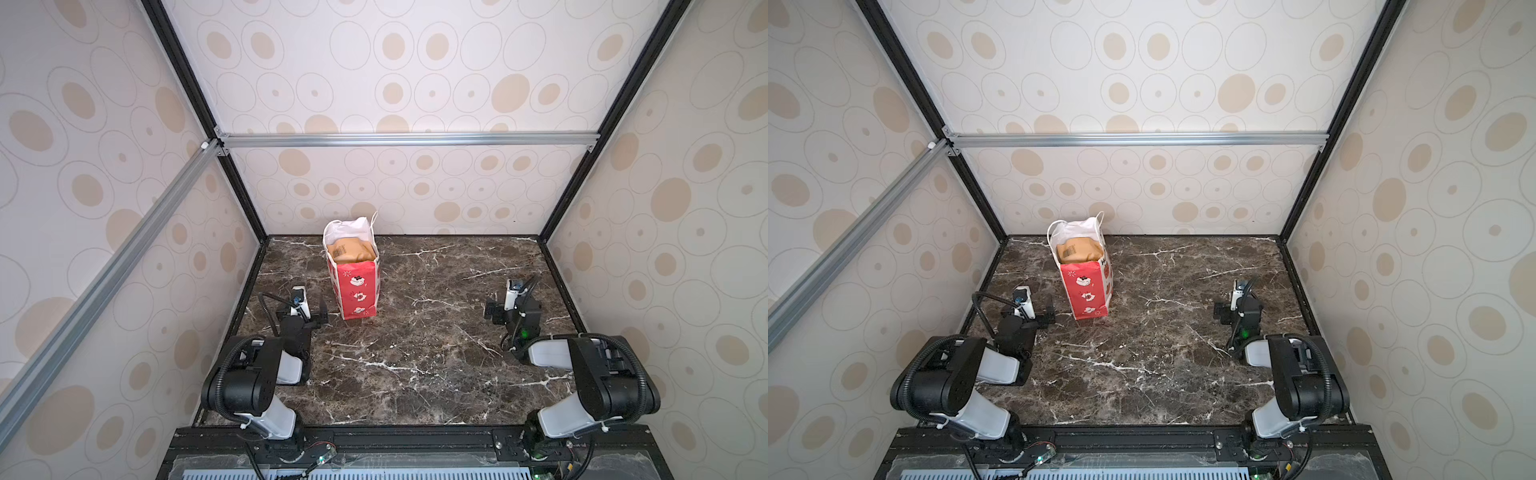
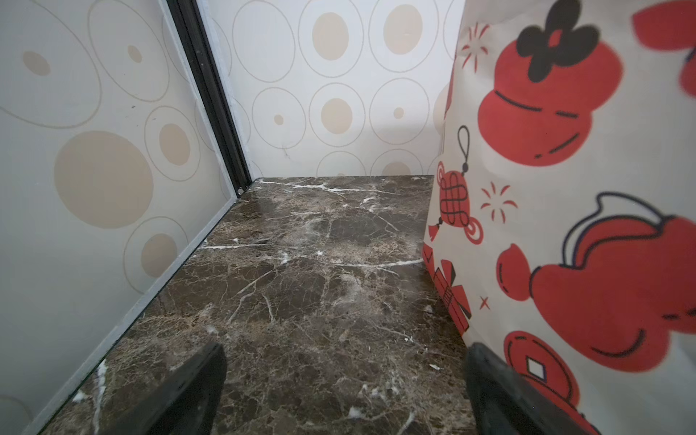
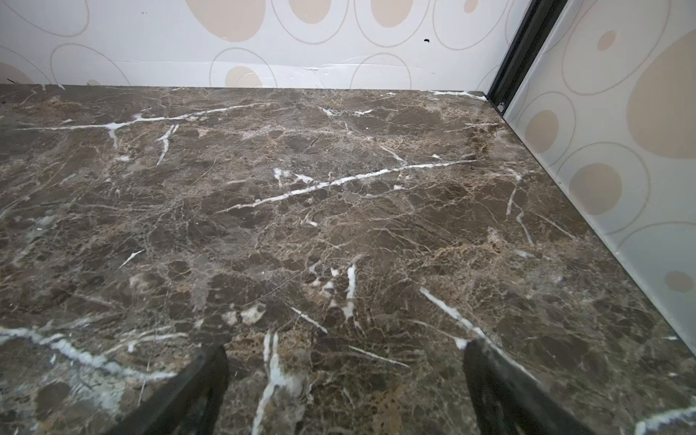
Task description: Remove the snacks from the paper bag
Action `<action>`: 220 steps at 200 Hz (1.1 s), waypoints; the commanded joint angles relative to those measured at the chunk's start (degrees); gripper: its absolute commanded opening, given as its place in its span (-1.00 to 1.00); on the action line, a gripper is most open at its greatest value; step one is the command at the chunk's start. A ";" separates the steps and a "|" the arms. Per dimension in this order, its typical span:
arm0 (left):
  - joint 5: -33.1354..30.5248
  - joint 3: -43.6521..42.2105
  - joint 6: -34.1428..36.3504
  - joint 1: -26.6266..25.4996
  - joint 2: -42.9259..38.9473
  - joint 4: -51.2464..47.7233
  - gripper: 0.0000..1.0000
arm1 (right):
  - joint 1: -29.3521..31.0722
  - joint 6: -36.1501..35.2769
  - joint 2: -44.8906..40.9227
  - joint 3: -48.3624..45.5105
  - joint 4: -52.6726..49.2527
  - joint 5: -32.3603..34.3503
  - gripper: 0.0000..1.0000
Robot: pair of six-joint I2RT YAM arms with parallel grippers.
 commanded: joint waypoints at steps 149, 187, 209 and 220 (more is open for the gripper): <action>0.42 0.10 0.86 0.22 -0.19 1.85 0.97 | 0.30 -1.42 0.24 -0.19 0.79 -0.25 0.99; 1.46 -2.53 1.47 0.14 -1.10 6.31 0.97 | 1.42 -2.43 -6.56 0.44 -5.44 0.67 0.99; -2.06 -5.06 0.55 -0.04 -7.38 5.88 0.96 | 1.55 7.60 -17.44 7.38 -27.94 6.00 0.99; -4.74 -5.24 -0.08 -0.28 -13.26 0.89 0.96 | 1.59 16.57 -21.91 13.40 -42.18 5.06 1.00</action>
